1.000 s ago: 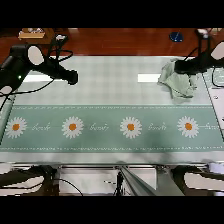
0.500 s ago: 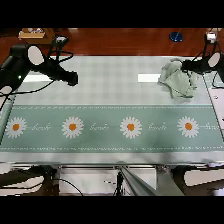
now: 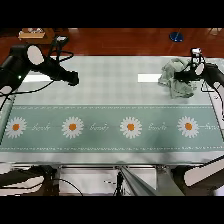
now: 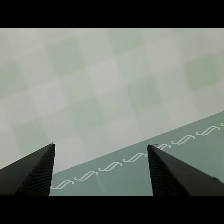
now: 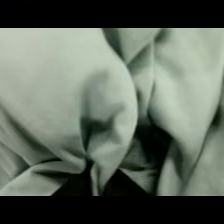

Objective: Fold the shirts.

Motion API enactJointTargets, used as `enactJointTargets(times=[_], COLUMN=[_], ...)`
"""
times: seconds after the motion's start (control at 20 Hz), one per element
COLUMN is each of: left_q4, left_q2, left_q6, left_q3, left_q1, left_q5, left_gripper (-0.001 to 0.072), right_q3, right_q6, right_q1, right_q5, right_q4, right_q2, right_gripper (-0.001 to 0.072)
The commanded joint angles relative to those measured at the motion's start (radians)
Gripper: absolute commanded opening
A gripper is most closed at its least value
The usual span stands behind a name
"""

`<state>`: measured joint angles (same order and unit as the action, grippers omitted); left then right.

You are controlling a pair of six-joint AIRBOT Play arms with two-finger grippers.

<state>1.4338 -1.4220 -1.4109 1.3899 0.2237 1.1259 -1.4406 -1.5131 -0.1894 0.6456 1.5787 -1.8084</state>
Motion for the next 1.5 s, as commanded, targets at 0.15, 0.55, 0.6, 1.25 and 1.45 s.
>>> enactJointTargets(times=[0.15, 0.55, 0.6, 1.25, 1.45], left_q4=[-0.026, -0.191, -0.211, -0.238, -0.238], left_q2=[0.018, 0.19, 0.224, 0.537, 0.538], left_q6=[-0.001, -0.036, -0.06, -0.174, -0.173], left_q3=[0.11, 0.523, 0.561, 0.604, 0.516], left_q1=[0.0, 0.0, 0.0, 0.0, 0.0], left_q5=[0.071, 0.174, 0.174, 0.431, 0.476], left_gripper=[0.0683, 0.0682, 0.0683, 0.0681, 0.0681], right_q3=[0.0, 0.0, 0.0, 0.026, 0.03], right_q6=[0.125, 0.15, 0.155, 0.228, 0.233], right_q1=[0.0, 0.0, 0.0, 0.079, 0.535], right_q5=[-0.08, -0.234, -0.227, 0.619, 0.608], right_q4=[0.001, -0.329, -0.378, -0.934, -0.846], right_q2=[0.255, 0.967, 1.035, 0.974, 0.718], right_gripper=[0.0028, 0.0029, 0.0029, 0.0029, 0.0029])
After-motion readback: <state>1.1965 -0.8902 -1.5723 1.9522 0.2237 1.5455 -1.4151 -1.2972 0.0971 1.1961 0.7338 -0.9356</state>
